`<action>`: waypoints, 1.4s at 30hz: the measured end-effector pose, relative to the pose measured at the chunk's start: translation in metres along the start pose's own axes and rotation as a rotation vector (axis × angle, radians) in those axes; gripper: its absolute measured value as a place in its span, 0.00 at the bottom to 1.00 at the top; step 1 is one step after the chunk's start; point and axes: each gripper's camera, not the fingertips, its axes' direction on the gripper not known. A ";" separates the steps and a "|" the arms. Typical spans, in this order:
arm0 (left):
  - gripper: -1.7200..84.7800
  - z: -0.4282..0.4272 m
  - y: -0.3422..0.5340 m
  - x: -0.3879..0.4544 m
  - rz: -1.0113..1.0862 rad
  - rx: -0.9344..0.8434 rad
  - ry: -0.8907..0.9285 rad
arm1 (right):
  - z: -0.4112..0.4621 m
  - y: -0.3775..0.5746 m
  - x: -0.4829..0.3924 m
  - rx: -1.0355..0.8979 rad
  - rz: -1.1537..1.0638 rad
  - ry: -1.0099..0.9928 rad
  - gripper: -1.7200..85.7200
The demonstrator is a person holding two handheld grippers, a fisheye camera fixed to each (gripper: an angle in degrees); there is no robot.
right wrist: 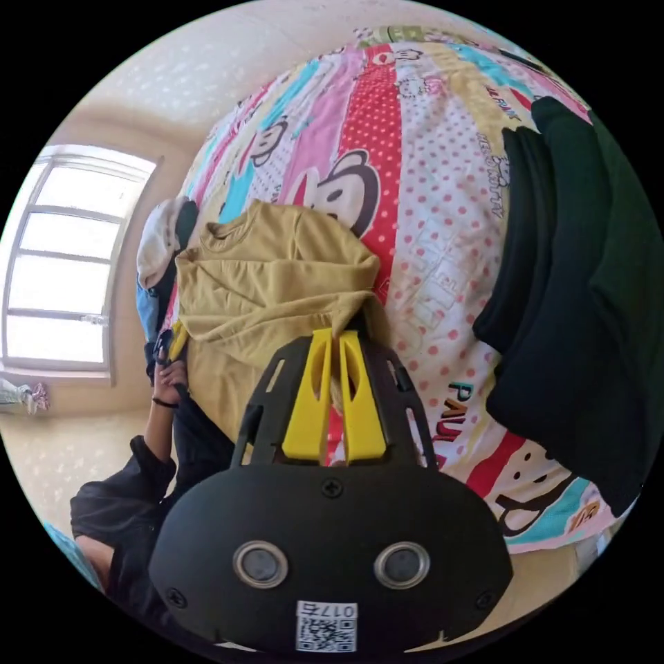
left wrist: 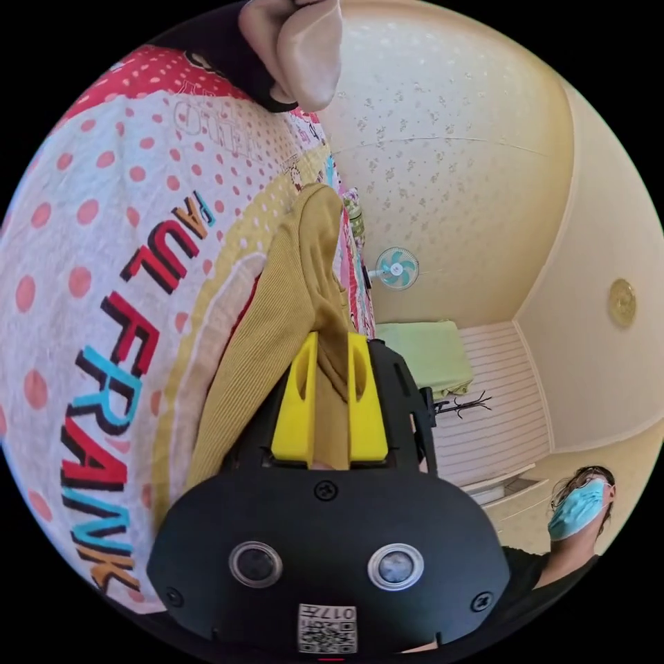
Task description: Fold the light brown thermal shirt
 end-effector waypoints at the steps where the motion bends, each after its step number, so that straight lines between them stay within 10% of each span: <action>1: 0.04 -0.003 -0.003 -0.002 -0.021 0.003 0.039 | -0.024 0.004 -0.025 0.112 -0.068 -0.048 0.06; 10: 0.01 -0.052 -0.002 0.012 0.228 0.202 0.357 | -0.142 0.063 -0.152 0.721 -0.685 -0.257 0.04; 17: 0.01 -0.029 0.043 -0.019 0.185 0.042 0.108 | 0.053 0.097 0.021 0.342 0.148 0.039 0.06; 26: 0.04 -0.026 0.110 0.028 0.477 0.183 -0.099 | 0.009 0.139 -0.054 0.561 0.056 0.115 0.12; 30: 0.12 0.049 0.054 0.076 0.663 -0.049 -0.197 | 0.035 0.114 -0.077 0.477 -0.061 0.161 0.13; 37: 0.14 0.245 0.016 0.064 1.074 -0.573 -0.919 | 0.099 0.123 -0.059 0.401 -0.023 0.254 0.12; 42: 0.06 0.274 0.041 0.035 1.103 -0.519 -0.902 | 0.085 0.144 -0.050 0.478 0.008 0.212 0.09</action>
